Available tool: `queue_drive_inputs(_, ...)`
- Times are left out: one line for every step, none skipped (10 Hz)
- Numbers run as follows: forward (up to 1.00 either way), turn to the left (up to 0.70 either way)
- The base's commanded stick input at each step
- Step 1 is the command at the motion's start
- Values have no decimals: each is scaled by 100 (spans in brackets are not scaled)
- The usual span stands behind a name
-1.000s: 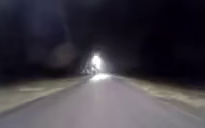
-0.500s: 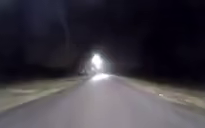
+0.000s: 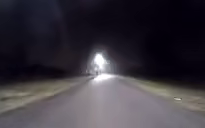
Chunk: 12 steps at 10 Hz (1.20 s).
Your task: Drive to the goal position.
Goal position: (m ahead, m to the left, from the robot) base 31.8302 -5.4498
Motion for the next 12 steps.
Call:
queue_drive_inputs(100, 8)
queue_drive_inputs(100, 8)
queue_drive_inputs(100, 8)
queue_drive_inputs(100, 8)
queue_drive_inputs(100, 8)
queue_drive_inputs(100, 6)
queue_drive_inputs(100, 4)
queue_drive_inputs(100, 5)
queue_drive_inputs(100, 5)
queue_drive_inputs(100, 5)
queue_drive_inputs(100, 5)
queue_drive_inputs(100, 4)
